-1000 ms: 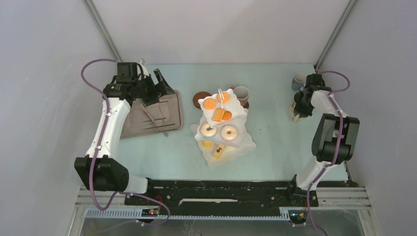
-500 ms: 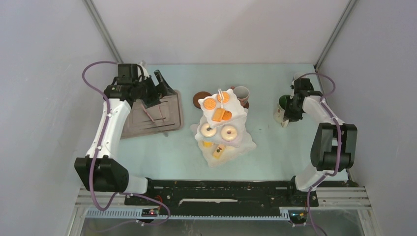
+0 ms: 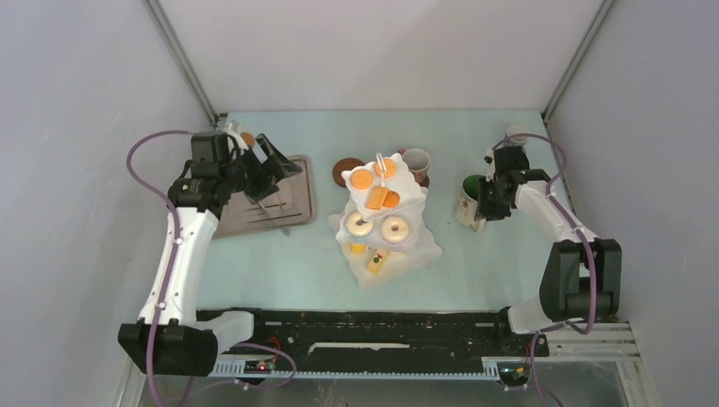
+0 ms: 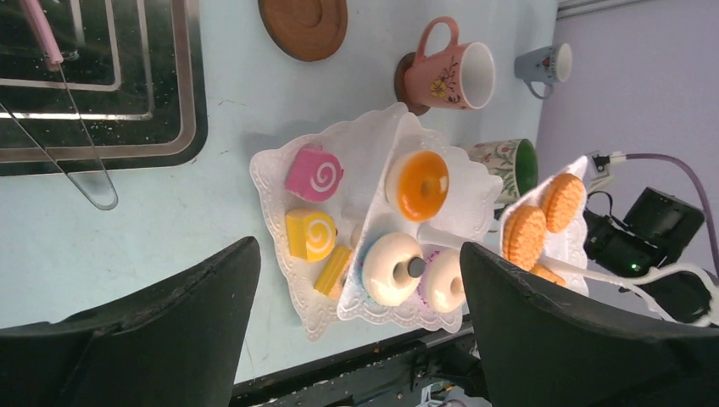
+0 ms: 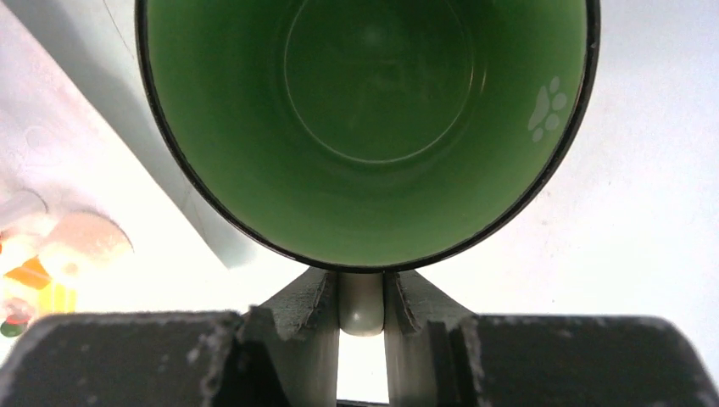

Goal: Serve the afternoon tea
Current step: Pick up the cup at the center of the board.

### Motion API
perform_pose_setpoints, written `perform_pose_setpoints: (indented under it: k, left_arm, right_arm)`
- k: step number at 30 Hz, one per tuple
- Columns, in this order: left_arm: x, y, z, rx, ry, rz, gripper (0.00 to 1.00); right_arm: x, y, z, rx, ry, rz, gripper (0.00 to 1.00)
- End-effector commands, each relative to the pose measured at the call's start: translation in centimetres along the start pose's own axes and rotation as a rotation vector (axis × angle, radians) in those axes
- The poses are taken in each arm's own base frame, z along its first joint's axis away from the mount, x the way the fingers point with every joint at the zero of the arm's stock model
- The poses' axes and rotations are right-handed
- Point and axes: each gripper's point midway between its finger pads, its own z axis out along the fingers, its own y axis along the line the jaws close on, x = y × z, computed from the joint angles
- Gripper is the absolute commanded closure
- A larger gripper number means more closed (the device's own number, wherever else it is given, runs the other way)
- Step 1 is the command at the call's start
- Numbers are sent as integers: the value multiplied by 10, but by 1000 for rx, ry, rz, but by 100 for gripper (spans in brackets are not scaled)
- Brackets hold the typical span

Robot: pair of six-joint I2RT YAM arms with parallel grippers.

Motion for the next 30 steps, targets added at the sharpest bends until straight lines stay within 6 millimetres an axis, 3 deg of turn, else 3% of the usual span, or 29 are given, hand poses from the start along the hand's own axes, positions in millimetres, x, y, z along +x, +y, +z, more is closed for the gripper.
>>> perform_pose_setpoints:
  k: [1, 6, 9, 14, 18, 23, 30]
  left_arm:
    - [7, -12, -22, 43, -39, -21, 6]
    - [18, -13, -34, 53, -57, -37, 6]
    - [19, -17, -38, 64, -60, -44, 6]
    - [22, -29, -38, 90, -49, -32, 7]
    - [20, -36, -32, 105, -33, -28, 7]
    - [13, -47, -23, 150, -23, -49, 7]
    - [9, -54, -11, 179, 11, -72, 7]
  right_arm:
    - [-9, 19, -28, -56, -107, 12, 100]
    - [-9, 28, -35, -58, -154, -35, 100]
    - [-24, 26, -40, -48, -219, -33, 100]
    - [-59, 34, -64, -109, -394, 17, 100]
    - [-66, 45, -71, -149, -436, -38, 100]
    - [-69, 51, -60, -147, -450, -122, 100]
    - [-90, 36, -22, -74, -458, -122, 100]
